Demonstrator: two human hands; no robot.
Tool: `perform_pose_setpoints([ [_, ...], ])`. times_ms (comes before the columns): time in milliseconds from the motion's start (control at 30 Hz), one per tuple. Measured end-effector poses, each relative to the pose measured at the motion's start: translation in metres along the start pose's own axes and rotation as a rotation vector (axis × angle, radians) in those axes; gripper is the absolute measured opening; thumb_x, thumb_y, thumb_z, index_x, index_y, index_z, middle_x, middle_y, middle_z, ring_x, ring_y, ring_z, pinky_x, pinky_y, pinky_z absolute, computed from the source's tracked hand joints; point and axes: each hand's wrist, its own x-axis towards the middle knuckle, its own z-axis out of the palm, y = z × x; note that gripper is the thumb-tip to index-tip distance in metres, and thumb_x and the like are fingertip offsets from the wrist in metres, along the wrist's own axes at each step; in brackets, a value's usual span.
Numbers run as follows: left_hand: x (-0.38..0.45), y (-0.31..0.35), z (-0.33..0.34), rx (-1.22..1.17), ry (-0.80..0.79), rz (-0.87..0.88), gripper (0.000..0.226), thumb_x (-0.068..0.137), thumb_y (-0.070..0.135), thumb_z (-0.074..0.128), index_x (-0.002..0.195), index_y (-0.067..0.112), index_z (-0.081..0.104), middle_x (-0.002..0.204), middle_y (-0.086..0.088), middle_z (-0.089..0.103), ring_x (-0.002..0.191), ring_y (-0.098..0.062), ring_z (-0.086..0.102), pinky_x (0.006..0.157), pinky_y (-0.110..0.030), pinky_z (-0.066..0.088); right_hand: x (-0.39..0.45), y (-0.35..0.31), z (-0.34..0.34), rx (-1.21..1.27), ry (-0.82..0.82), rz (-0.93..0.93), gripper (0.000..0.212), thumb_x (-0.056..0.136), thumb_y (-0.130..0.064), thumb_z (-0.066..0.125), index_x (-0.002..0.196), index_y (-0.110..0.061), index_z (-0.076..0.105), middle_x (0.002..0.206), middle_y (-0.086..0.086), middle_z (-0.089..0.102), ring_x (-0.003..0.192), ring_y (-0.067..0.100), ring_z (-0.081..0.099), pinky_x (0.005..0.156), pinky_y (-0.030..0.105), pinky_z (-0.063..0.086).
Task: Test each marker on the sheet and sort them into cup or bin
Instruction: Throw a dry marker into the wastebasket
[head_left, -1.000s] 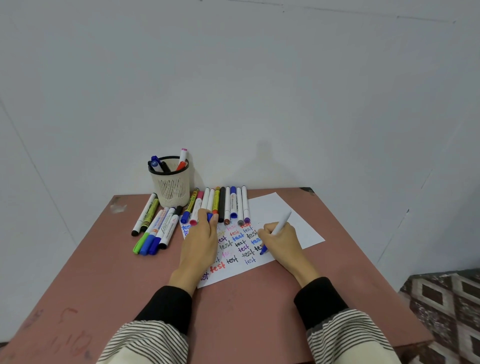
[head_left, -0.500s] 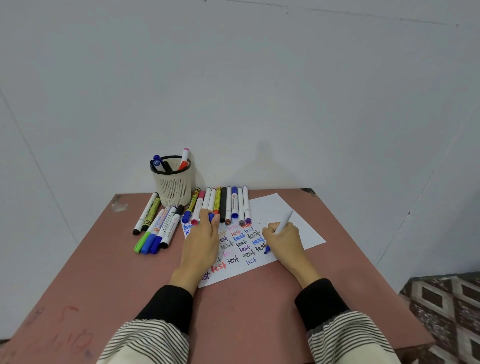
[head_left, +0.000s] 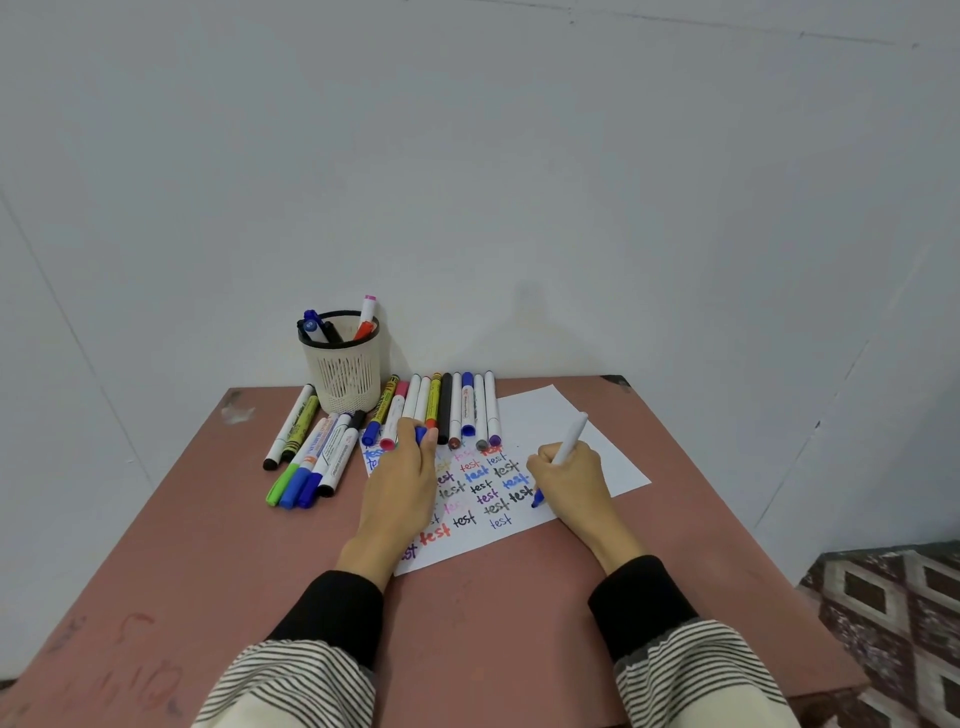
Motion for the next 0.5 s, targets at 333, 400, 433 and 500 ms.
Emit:
perform_pose_setpoints([
  [333,0.0005,-0.0003,0.0007,0.02,0.003,0.001,0.027,0.103,0.043,0.025,0.114,0.022,0.038,0.063,0.0,0.052,0.053,-0.014,0.051,0.046,-0.026,0.029,-0.0001,-0.0009,0.0,-0.008,0.017,-0.005,0.047,0.087,-0.007,0.054,0.051,-0.018,0.025,0.045,-0.007,0.025,0.037,0.005,0.028,0.044,0.02,0.028],
  [400,0.0002,-0.0005,0.0004,0.019,0.005,0.002,0.028,0.104,0.043,0.025,0.115,0.022,0.039,0.062,0.0,0.052,0.053,-0.014,0.052,0.046,-0.026,0.028,-0.0005,-0.0019,-0.0003,0.004,0.007,0.003,0.047,0.086,-0.005,0.053,0.051,-0.017,0.026,0.046,-0.005,0.026,0.035,0.004,0.032,0.045,0.021,0.031],
  [433,0.0002,-0.0008,0.0006,0.019,0.005,0.003,0.028,0.104,0.043,0.025,0.115,0.022,0.039,0.062,0.0,0.052,0.053,-0.015,0.052,0.046,-0.026,0.028,-0.0009,-0.0025,-0.0002,0.013,0.006,-0.002,0.048,0.088,-0.006,0.055,0.051,-0.017,0.027,0.046,-0.004,0.027,0.035,0.005,0.032,0.044,0.019,0.03],
  [500,0.0004,-0.0012,0.0008,0.022,0.004,0.0,0.028,0.103,0.043,0.025,0.116,0.022,0.038,0.063,0.0,0.053,0.053,-0.014,0.052,0.046,-0.027,0.03,-0.0017,-0.003,0.0,0.024,0.008,-0.015,0.05,0.092,-0.012,0.057,0.052,-0.016,0.028,0.047,-0.003,0.028,0.038,0.005,0.027,0.042,0.015,0.027],
])
